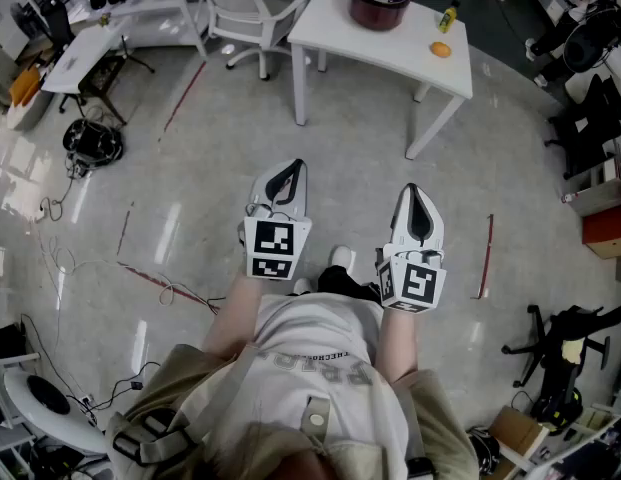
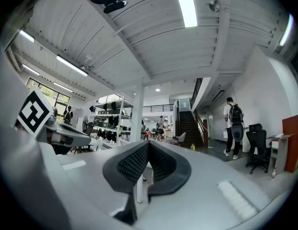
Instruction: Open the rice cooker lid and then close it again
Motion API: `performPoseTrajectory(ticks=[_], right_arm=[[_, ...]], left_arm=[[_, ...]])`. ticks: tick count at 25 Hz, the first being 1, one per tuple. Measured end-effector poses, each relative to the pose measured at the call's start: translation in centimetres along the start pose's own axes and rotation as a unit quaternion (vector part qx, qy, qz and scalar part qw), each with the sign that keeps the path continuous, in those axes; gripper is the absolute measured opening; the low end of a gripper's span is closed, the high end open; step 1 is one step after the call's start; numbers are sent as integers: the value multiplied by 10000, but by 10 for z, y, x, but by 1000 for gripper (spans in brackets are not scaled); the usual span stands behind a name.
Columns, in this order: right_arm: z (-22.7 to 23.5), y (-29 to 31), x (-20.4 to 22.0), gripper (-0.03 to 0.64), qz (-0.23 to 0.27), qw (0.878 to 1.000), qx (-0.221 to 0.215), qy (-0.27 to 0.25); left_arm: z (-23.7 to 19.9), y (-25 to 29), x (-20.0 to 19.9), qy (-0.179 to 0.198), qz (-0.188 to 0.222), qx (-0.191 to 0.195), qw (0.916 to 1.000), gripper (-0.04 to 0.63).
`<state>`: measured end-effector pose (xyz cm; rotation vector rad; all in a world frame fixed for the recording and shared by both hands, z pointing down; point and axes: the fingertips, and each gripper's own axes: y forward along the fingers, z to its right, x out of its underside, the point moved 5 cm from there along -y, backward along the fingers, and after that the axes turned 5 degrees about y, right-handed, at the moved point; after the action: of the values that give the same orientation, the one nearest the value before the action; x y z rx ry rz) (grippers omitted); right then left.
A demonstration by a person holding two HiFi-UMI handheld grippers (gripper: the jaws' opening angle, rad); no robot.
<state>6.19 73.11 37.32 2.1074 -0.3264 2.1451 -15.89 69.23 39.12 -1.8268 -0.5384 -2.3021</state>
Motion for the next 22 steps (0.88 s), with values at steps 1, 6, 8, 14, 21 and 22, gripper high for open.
performPoseTrajectory(ticks=[1, 6, 8, 14, 21, 22], right_arm=[[-2, 3, -1, 0, 15, 10000, -18, -34], [-7, 9, 0, 0, -2, 9999, -66, -92], [-6, 10, 0, 0, 6, 9999, -65, -126], [-3, 18, -1, 0, 28, 9997, -96, -212], [-7, 34, 8, 0, -84, 9995, -265, -133], [-6, 36, 11, 0, -124, 9995, -294, -68]], left_arm=[[-2, 2, 0, -9, 3, -5, 10000, 8], [-10, 5, 2, -45, -3, -32, 10000, 8], [-11, 8, 3, -62, 6, -24, 10000, 8], [-12, 17, -2, -85, 65, -10, 9999, 8], [-23, 23, 6, -108, -60, -84, 9999, 8], [-26, 24, 8, -123, -81, -113, 9998, 8]])
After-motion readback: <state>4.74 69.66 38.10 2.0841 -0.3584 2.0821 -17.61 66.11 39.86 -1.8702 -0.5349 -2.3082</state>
